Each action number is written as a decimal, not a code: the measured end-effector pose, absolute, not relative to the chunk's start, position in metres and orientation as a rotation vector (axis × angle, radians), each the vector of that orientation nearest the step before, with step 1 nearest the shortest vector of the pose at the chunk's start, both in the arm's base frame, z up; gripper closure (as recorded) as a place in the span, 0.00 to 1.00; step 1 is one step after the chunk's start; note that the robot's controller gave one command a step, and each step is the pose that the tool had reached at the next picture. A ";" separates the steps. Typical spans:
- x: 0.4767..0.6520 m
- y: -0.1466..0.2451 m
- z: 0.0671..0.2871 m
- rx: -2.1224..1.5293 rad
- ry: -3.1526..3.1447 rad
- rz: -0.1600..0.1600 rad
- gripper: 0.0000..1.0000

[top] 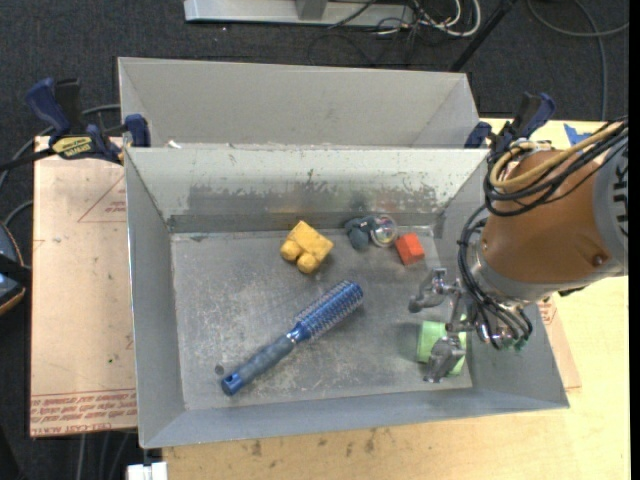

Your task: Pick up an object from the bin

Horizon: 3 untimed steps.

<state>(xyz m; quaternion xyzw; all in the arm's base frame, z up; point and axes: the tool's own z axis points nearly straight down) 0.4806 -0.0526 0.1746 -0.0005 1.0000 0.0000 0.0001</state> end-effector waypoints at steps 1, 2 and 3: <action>0.489 -0.158 0.077 -0.240 3.122 -0.005 0.00; 0.488 -0.155 0.079 -0.248 3.127 -0.002 1.00; 0.489 -0.143 0.192 -0.561 3.083 -0.004 1.00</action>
Offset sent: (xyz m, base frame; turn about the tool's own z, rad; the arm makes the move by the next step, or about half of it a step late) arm 0.0056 -0.1023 -0.0979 -0.1583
